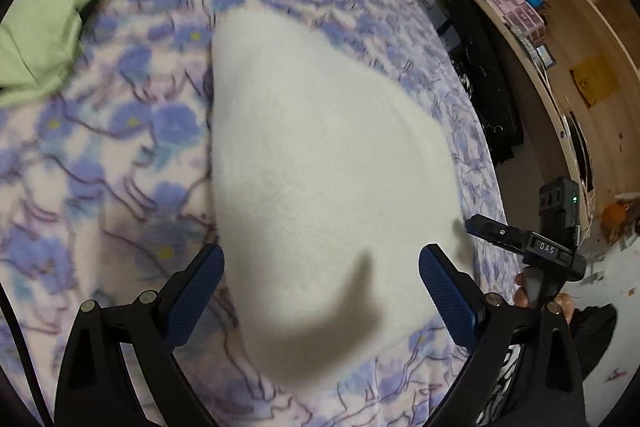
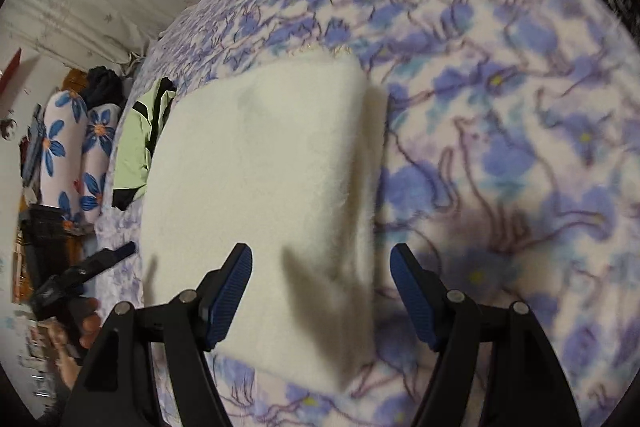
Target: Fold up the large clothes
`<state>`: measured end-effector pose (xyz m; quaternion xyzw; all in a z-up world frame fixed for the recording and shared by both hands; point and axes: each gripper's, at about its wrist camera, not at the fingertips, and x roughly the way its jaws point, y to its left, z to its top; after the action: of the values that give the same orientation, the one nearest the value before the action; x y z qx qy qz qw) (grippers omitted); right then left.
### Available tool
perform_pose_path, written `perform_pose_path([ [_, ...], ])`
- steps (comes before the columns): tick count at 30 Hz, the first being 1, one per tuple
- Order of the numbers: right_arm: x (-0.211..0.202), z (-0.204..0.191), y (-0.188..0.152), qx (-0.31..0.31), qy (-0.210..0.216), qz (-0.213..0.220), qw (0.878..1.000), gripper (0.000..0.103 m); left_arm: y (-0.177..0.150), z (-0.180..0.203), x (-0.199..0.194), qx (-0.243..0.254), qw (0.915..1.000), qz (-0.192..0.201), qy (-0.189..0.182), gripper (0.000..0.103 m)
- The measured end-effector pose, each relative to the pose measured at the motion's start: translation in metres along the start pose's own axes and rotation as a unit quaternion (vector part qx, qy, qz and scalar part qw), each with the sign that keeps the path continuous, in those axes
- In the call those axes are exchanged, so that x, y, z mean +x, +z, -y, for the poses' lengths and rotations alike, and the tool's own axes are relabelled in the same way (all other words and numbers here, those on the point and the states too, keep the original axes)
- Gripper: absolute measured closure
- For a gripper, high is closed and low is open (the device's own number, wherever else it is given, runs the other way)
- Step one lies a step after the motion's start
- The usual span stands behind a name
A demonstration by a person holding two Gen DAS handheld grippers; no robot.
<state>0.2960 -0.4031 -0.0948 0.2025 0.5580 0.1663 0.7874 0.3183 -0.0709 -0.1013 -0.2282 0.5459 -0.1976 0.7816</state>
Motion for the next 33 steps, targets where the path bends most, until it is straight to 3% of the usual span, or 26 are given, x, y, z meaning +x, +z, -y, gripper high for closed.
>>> perform_pose_path([
  [5,0.026,0.013,0.005,0.005,0.035,-0.017,0.999,0.031,-0.002,-0.013,0.034,-0.007,0.9998,-0.019,0.007,0.006],
  [9,0.051,0.018,0.011,0.003,0.085,-0.034,0.996,0.031,0.001,-0.018,0.054,-0.012,0.9995,-0.026,-0.016,0.0],
  [13,0.076,0.019,0.017,0.007,0.126,-0.05,0.991,0.017,0.006,-0.019,0.072,-0.014,0.998,-0.046,-0.04,0.0],
  [16,0.088,0.013,0.022,0.001,0.129,-0.055,0.99,0.008,0.01,-0.018,0.08,-0.011,0.9975,-0.051,-0.047,0.0],
  [20,0.092,0.002,0.025,-0.02,0.111,-0.047,0.992,0.007,0.015,-0.014,0.088,-0.002,0.9976,-0.054,-0.045,0.0],
  [24,0.087,0.001,0.024,-0.026,0.117,-0.034,0.992,0.019,0.017,-0.006,0.09,0.007,0.9983,-0.047,-0.032,0.001],
  [27,0.083,-0.004,0.022,-0.027,0.124,-0.026,0.992,0.032,0.014,0.014,0.083,0.039,0.999,-0.019,0.0,0.01],
  [33,0.054,-0.028,0.012,-0.05,0.095,0.01,0.994,0.055,0.004,0.046,0.059,0.096,0.9934,0.033,0.053,0.028],
])
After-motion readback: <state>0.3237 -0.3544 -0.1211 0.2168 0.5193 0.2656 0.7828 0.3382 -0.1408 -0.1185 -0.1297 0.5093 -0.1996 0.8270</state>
